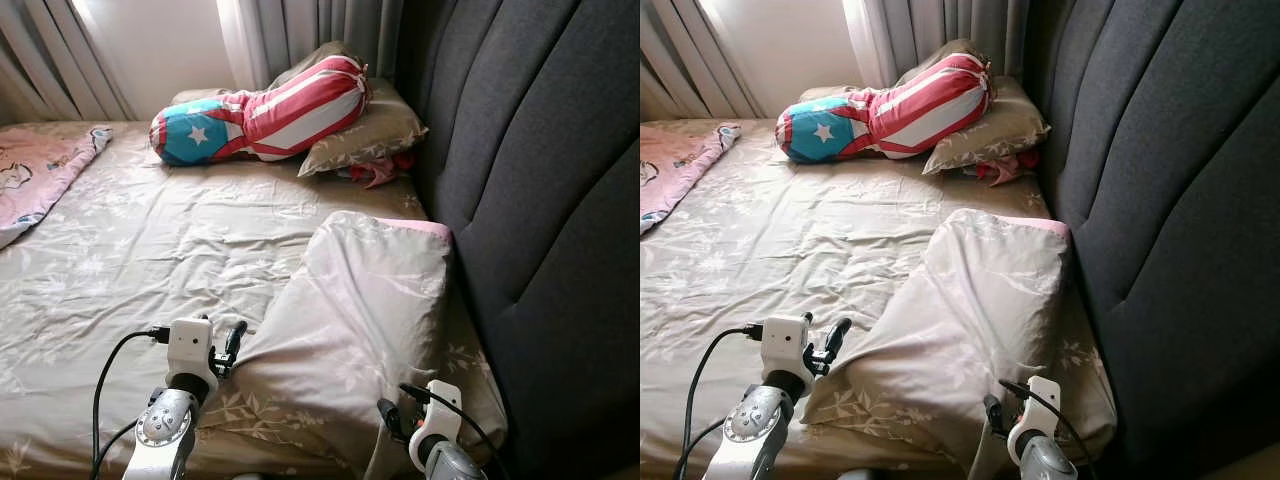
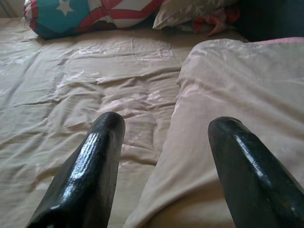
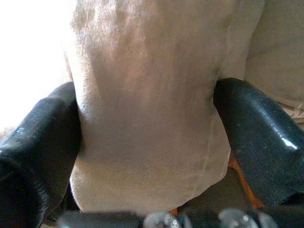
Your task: Clean up the room
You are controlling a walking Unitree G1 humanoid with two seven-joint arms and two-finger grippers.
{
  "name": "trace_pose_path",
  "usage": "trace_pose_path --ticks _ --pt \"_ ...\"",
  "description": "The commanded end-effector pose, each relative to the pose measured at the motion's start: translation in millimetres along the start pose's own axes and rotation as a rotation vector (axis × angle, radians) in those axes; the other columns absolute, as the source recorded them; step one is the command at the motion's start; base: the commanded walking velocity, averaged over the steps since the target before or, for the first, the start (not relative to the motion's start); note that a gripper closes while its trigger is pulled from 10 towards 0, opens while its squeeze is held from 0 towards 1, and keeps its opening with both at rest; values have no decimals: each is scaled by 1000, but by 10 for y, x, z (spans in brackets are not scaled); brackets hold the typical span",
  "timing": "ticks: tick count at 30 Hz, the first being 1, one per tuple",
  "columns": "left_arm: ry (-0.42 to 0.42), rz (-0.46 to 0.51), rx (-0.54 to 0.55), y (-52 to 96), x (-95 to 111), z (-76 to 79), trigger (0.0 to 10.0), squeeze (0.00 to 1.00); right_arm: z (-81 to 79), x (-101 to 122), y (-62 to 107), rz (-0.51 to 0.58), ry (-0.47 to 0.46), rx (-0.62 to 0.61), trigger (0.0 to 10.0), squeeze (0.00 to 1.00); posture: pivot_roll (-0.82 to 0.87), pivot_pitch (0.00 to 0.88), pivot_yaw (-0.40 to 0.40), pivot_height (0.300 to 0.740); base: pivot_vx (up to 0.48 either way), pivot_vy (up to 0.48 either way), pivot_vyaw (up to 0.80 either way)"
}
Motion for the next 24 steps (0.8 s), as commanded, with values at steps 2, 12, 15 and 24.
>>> trace_pose_path --ticks 2,12,15,24 --pt "-26 6 -9 23 30 -42 10000 0 20 -136 7 -71 15 -26 10000 0 66 34 21 669 0 0 0" --pt "-46 12 -19 71 80 -105 10000 0 -113 -141 -23 -104 25 30 10000 0 103 73 37 669 0 0 0" --pt "-52 20 -18 81 119 -142 10000 0 -220 -90 -48 -99 46 70 10000 0 114 88 42 669 0 0 0" --pt "-62 38 -17 191 236 -187 10000 0 -320 -75 -70 -100 113 82 10000 0 153 152 41 669 0 0 0"
Point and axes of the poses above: a point about 5 cm out from each wrist's last joint towards the gripper, its own y axis pointing back from the gripper into the wrist, its own x axis along the axis of the wrist's last joint, z = x × y, the point moved 2 cm from there along -y, pointing out of the wrist towards the gripper, and after that the axes turned 13 degrees about -y, right-handed, at the moved point
